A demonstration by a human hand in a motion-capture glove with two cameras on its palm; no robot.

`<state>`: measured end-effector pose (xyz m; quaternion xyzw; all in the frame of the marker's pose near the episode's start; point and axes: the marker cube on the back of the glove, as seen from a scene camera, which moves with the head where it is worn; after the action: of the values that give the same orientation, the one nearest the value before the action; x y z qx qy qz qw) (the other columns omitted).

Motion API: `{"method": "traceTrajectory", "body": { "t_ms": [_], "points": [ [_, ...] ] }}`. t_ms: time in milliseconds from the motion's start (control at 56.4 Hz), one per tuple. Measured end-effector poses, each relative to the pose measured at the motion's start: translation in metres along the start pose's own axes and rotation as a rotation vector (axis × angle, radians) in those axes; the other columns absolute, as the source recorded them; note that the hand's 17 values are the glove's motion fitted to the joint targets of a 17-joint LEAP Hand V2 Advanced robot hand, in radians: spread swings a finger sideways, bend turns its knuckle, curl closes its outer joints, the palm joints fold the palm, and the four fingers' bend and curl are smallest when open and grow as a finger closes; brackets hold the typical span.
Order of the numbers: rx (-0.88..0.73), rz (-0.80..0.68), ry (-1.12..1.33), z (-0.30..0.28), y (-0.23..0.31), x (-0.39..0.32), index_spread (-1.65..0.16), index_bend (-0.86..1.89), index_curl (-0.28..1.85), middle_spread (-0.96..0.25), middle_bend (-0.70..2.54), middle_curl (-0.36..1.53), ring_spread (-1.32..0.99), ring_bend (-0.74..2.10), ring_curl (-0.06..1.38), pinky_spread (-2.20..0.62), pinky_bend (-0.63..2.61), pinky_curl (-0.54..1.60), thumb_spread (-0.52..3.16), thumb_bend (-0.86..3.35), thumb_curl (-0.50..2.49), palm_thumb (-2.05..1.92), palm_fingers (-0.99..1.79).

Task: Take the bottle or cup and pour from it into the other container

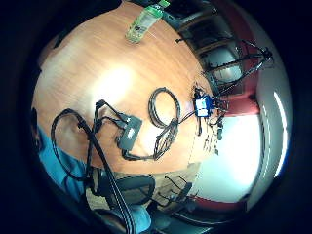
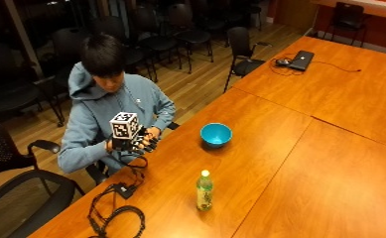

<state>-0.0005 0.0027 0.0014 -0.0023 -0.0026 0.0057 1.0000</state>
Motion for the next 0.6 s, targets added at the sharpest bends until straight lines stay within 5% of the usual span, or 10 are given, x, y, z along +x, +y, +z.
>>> {"method": "traceTrajectory", "body": {
  "t_ms": [213, 603],
  "points": [
    [0.011, 0.055, -0.035, -0.001, -0.003, 0.032, -0.3, 0.16, 0.15, 0.01, 0.22, 0.16, 0.1, 0.27, 0.13, 0.2, 0.46, 0.16, 0.76, 0.22, 0.2, 0.6, 0.3],
    [0.02, 0.193, -0.151, 0.004, -0.002, 0.112, -0.33, 0.15, 0.22, 0.02, 0.21, 0.26, 0.11, 0.3, 0.2, 0.23, 0.48, 0.2, 0.92, 0.04, 0.31, 0.7, 0.27]
  ]
}}
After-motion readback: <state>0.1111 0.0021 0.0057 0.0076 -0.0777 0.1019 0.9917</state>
